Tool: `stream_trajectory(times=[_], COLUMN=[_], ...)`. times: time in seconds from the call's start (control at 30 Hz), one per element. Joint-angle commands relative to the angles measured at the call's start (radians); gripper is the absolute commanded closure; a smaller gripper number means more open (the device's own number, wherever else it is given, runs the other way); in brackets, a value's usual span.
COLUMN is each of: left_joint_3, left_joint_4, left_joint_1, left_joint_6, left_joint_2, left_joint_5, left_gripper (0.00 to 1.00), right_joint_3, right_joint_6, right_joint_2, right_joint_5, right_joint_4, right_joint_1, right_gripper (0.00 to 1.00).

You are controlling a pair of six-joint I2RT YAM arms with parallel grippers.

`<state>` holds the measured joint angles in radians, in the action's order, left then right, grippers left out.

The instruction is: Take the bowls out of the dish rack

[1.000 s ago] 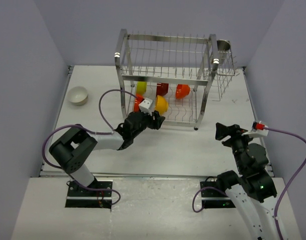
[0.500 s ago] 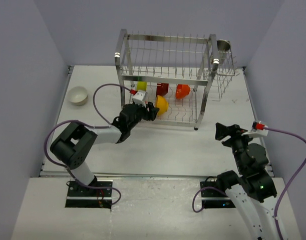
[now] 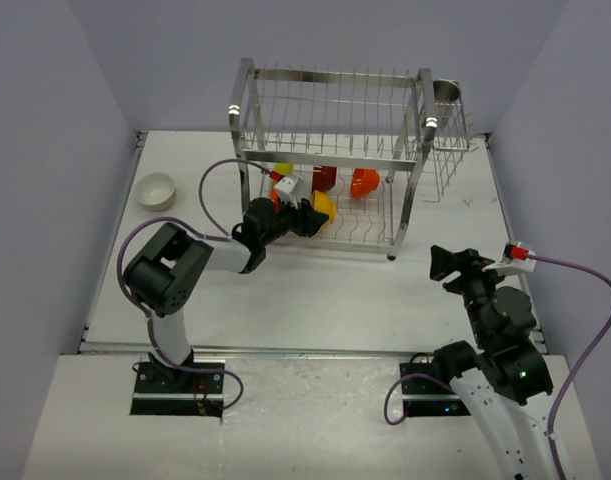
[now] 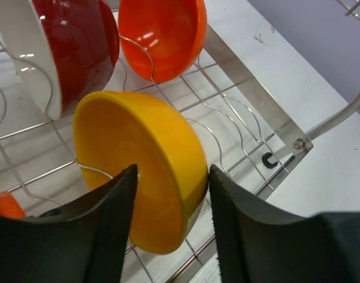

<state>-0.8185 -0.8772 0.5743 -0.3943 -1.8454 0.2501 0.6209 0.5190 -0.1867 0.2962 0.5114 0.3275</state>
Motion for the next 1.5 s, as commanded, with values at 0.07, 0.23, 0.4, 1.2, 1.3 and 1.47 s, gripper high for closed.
stream_trajectory(times=[0.07,0.23,0.4,1.2,1.3,1.47], left_joint_3=[-0.087,-0.117,-0.133,-0.099,-0.11,-0.102], left_joint_4=[-0.086,-0.117,-0.161,-0.698,-0.723,-0.695], left_joint_1=[-0.014,-0.025,-0.033,-0.065,-0.065,-0.062], left_joint_6=[-0.031,-0.055,-0.086,-0.498,-0.521,-0.503], left_joint_2=[-0.049,-0.09,-0.118,-0.166,-0.173,-0.128], left_joint_5=[0.09,0.127,0.167,0.268,0.281,0.304], left_gripper=[0.55,0.76,1.0,1.0,1.0,1.0], right_joint_3=[0.019,0.02,0.022,0.011,0.011,0.005], right_joint_6=[-0.016,-0.016,-0.016,-0.022,-0.022,-0.022], right_joint_2=[-0.005,-0.005,-0.008,-0.028,-0.031,-0.026], right_joint_5=[-0.009,-0.009,-0.011,-0.028,-0.031,-0.031], right_joint_4=[-0.022,-0.022,-0.022,-0.036,-0.036,-0.039], right_joint_1=[0.002,0.002,0.002,0.002,0.002,0.002], right_gripper=[0.33,0.33,0.32,0.33,0.33,0.32])
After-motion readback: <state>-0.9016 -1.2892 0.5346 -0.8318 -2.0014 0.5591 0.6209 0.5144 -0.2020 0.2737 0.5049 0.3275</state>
